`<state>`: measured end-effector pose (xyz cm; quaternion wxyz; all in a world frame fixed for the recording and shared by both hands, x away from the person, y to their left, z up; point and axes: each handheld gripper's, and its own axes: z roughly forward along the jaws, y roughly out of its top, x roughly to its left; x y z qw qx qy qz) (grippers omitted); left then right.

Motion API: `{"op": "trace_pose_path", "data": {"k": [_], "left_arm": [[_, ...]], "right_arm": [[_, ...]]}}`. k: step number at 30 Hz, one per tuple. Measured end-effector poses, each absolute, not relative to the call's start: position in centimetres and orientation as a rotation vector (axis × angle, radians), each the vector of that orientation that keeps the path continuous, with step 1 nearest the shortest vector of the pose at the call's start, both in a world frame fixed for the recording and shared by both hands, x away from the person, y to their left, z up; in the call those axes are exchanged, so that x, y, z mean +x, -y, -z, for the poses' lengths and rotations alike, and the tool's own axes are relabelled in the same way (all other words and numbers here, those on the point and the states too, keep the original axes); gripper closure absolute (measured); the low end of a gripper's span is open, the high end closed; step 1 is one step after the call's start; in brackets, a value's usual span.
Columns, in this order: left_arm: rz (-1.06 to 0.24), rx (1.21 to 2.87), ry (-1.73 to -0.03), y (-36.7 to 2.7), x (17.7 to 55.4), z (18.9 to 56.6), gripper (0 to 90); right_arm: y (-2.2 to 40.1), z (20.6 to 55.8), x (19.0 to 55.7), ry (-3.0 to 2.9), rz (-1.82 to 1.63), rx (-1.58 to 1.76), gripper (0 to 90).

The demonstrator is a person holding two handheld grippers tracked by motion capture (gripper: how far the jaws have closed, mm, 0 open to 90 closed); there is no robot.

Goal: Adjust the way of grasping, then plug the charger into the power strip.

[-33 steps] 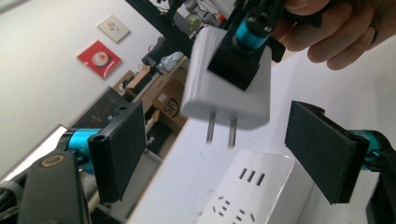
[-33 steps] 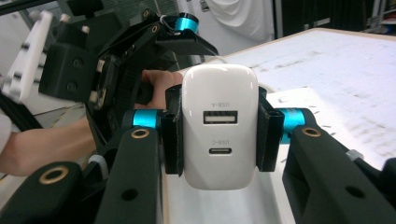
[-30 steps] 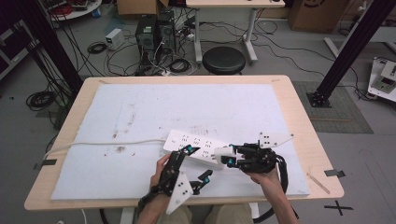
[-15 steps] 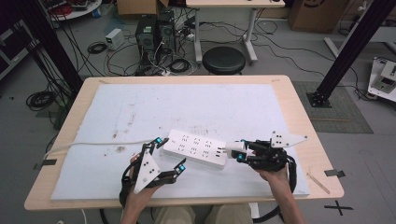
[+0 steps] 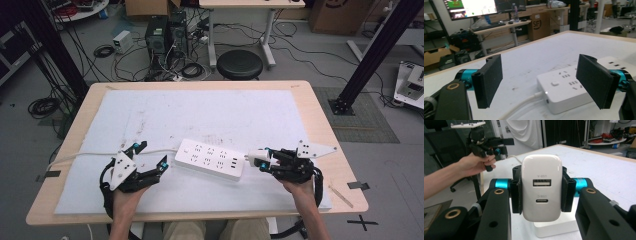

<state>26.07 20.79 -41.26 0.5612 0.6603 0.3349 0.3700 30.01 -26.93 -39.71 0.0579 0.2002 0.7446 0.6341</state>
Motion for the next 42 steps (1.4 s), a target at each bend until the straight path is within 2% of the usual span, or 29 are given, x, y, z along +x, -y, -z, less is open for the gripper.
{"op": "trace_pose_path", "data": {"k": [5, 6, 14, 33, 42], "left_arm": [[-0.915, 1.543, -0.871, -22.8, 25.9, 41.6, 21.3], [-0.911, 1.528, -0.922, -24.2, 25.8, 42.1, 21.3], [-0.919, 1.506, -0.991, -26.3, 25.6, 42.6, 21.6], [-0.918, 1.506, -1.019, -27.7, 26.7, 43.9, 21.8], [-0.958, 1.442, -1.051, -27.9, 26.6, 44.1, 21.8]], "right_arm": [[26.8, 39.7, 29.9, -2.273, -1.895, 0.597, 63.0], [26.6, 39.6, 30.1, -2.299, -1.843, 0.597, 63.0], [25.7, 39.1, 31.3, -2.406, -1.724, 0.618, 63.1], [22.7, 36.5, 35.3, -2.684, -1.389, 0.552, 63.1], [19.0, 35.5, 38.2, -2.854, -1.115, 0.498, 63.1]]}}
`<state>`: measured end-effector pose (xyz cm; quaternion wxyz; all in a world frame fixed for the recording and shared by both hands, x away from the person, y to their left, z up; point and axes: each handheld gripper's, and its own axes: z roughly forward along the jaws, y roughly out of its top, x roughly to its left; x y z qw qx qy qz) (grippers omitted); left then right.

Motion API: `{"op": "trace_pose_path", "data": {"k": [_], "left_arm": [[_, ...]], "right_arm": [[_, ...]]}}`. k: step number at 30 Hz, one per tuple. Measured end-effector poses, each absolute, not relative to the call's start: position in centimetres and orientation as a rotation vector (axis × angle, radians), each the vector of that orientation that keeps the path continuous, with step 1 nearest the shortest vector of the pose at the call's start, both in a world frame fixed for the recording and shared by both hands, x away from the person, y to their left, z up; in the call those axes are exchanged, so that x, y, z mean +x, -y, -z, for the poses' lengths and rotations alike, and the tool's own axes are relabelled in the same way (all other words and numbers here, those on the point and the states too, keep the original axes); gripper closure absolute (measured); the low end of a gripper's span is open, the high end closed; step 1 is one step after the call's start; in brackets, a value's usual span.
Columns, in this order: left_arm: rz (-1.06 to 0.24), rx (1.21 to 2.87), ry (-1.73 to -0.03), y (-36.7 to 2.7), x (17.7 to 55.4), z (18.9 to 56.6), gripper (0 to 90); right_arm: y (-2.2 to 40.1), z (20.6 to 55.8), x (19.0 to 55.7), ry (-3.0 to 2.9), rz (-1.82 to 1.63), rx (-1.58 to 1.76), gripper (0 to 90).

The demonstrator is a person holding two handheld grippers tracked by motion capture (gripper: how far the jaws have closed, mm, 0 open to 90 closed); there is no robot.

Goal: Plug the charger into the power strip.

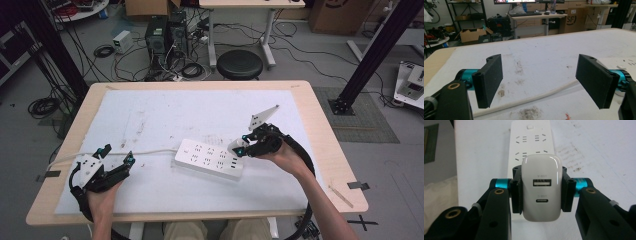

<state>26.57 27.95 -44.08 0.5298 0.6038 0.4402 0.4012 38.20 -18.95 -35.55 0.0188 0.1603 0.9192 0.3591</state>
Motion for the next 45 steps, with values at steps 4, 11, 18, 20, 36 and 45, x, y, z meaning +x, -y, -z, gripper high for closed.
{"op": "trace_pose_path", "data": {"k": [4, 11, 18, 20, 36, 45], "left_arm": [[-0.961, 1.444, -1.049, -28.0, 26.4, 44.1, 22.0], [-0.956, 1.431, -1.060, -28.6, 26.0, 44.0, 22.0], [-0.954, 1.424, -1.072, -28.8, 25.7, 44.1, 22.0], [-0.957, 1.427, -1.069, -28.9, 25.5, 44.1, 22.0], [-0.962, 1.426, -1.074, -28.7, 25.2, 44.1, 22.0], [-0.962, 1.440, -1.067, -28.4, 25.2, 43.9, 22.0]], "right_arm": [[18.0, 35.5, 38.9, -2.880, -1.056, 0.465, 63.1], [15.6, 35.7, 39.6, -2.958, -0.904, 0.398, 63.1], [13.4, 36.1, 39.6, -2.983, -0.726, 0.352, 63.1], [13.1, 36.0, 39.7, -2.986, -0.689, 0.339, 63.1], [11.7, 36.3, 39.8, -2.995, -0.578, 0.353, 63.1], [11.4, 36.3, 40.1, -3.006, -0.584, 0.362, 63.2]]}}
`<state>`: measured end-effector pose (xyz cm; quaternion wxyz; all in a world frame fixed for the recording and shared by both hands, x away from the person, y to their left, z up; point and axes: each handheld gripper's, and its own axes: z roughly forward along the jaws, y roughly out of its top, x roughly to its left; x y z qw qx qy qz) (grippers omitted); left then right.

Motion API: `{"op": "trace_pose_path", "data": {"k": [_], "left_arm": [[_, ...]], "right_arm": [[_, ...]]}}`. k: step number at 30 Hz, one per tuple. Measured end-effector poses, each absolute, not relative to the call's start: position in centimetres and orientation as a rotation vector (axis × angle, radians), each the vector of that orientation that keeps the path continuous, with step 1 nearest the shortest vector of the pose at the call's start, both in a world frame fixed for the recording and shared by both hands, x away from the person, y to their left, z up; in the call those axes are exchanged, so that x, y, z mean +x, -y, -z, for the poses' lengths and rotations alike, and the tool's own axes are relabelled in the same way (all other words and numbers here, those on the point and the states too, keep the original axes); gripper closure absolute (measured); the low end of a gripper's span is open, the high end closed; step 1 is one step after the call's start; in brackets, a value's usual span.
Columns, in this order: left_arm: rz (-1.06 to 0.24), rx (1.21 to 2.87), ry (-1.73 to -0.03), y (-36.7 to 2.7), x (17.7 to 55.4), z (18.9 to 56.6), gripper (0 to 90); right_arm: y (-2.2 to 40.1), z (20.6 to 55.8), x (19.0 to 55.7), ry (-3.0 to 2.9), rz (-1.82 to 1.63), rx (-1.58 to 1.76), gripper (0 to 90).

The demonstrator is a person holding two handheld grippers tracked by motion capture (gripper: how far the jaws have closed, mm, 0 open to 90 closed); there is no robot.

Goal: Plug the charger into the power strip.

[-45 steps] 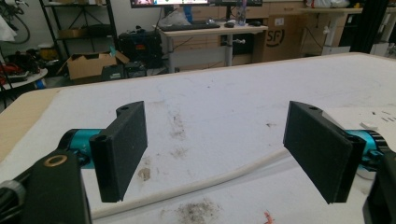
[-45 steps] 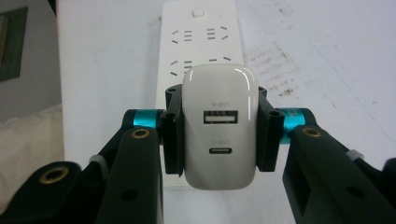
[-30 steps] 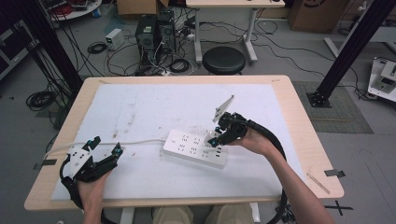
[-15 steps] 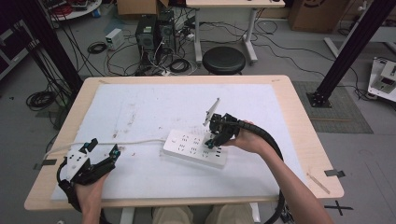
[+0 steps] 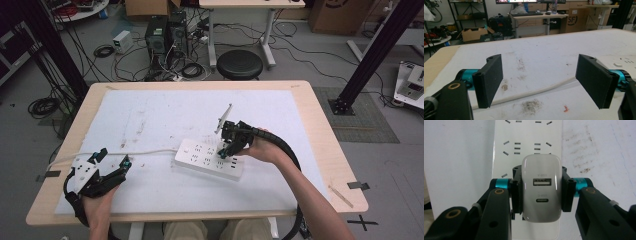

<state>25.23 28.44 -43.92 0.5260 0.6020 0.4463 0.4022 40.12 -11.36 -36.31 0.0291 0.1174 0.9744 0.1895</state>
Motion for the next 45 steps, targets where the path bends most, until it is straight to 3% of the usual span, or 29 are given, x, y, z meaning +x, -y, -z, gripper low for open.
{"op": "trace_pose_path", "data": {"k": [20, 24, 45], "left_arm": [[-0.947, 1.465, -1.068, -27.9, 25.2, 43.6, 22.1], [-0.935, 1.474, -1.062, -27.6, 25.2, 43.5, 25.6], [-0.941, 1.452, -1.066, -27.5, 25.1, 43.7, 22.2]], "right_arm": [[11.3, 36.6, 39.8, -2.987, -0.610, 0.350, 63.4], [11.4, 36.6, 40.2, -3.005, -0.628, 0.363, 63.4], [11.5, 37.5, 40.2, -3.006, -0.629, 0.389, 63.7]]}}
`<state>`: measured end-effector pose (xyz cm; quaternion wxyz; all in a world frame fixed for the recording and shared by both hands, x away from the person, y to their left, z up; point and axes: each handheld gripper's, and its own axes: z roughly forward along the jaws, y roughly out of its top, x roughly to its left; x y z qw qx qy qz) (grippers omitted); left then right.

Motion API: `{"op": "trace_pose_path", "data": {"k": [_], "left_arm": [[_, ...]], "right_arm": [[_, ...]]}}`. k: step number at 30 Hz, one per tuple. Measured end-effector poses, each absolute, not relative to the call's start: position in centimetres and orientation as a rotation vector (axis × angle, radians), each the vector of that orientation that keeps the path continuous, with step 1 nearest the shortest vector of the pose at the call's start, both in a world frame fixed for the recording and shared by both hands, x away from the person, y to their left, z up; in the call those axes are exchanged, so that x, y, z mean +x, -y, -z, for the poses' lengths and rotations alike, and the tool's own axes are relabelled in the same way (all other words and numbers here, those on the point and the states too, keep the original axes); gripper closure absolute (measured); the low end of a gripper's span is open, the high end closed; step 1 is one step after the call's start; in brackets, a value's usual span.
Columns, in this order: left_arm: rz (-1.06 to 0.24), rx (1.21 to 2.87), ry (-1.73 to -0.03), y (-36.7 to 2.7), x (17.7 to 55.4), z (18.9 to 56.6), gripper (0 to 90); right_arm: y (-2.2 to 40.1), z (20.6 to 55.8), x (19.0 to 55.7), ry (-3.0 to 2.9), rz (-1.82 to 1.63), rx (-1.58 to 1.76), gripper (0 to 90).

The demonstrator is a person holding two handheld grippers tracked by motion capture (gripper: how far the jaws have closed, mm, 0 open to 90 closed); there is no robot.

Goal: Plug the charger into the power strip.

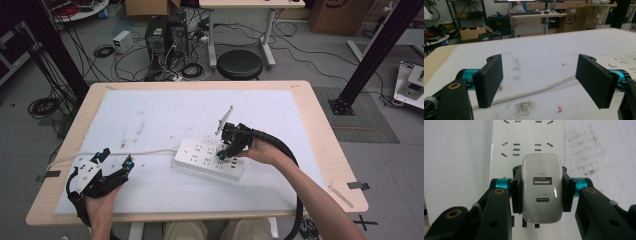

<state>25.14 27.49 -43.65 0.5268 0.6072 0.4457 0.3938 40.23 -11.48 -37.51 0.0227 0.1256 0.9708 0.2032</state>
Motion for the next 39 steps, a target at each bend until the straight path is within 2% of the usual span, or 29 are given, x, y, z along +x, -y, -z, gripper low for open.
{"op": "trace_pose_path", "data": {"k": [14, 22, 39], "left_arm": [[-0.932, 1.468, -1.052, -27.1, 25.3, 43.4, 22.2], [-0.924, 1.492, -1.016, -26.3, 25.7, 43.0, 22.5], [-0.917, 1.489, -1.026, -26.9, 25.4, 43.2, 22.6]], "right_arm": [[11.2, 37.7, 39.2, -2.946, -0.600, 0.328, 63.8], [11.8, 38.2, 39.3, -2.927, -0.705, 0.342, 63.8], [11.9, 38.5, 38.8, -2.894, -0.722, 0.330, 63.8]]}}
